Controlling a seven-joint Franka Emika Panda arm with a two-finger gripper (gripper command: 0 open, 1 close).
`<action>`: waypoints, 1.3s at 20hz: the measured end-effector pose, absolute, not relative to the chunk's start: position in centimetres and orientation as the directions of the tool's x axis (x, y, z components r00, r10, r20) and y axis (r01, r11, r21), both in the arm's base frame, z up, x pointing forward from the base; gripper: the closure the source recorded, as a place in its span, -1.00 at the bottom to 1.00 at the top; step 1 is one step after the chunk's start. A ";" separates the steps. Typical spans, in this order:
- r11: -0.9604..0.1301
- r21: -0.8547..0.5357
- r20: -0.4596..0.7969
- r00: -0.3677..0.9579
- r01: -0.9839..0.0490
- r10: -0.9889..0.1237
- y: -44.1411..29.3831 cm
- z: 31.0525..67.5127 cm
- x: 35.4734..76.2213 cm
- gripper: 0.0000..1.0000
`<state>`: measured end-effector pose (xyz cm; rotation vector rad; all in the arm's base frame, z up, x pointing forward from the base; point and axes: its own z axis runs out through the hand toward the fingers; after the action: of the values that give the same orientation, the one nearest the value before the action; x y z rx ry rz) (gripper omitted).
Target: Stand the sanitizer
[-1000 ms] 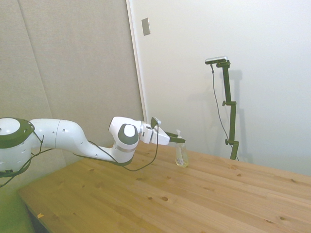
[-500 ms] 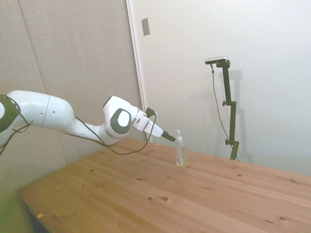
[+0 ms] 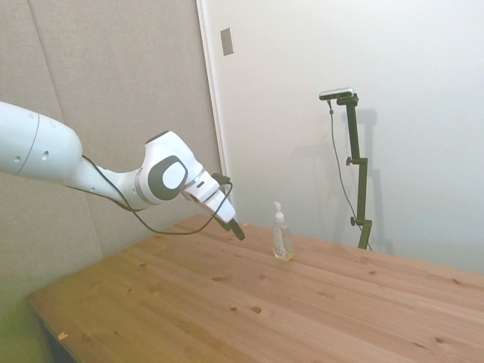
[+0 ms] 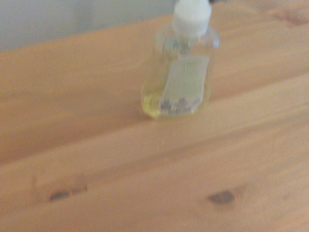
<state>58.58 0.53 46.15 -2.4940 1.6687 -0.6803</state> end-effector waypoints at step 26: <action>-0.689 -0.003 0.022 0.689 -0.724 -0.724 5.1 45.8 53.3 -1.00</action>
<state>53.34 5.08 45.84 -2.8929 1.2404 -0.0339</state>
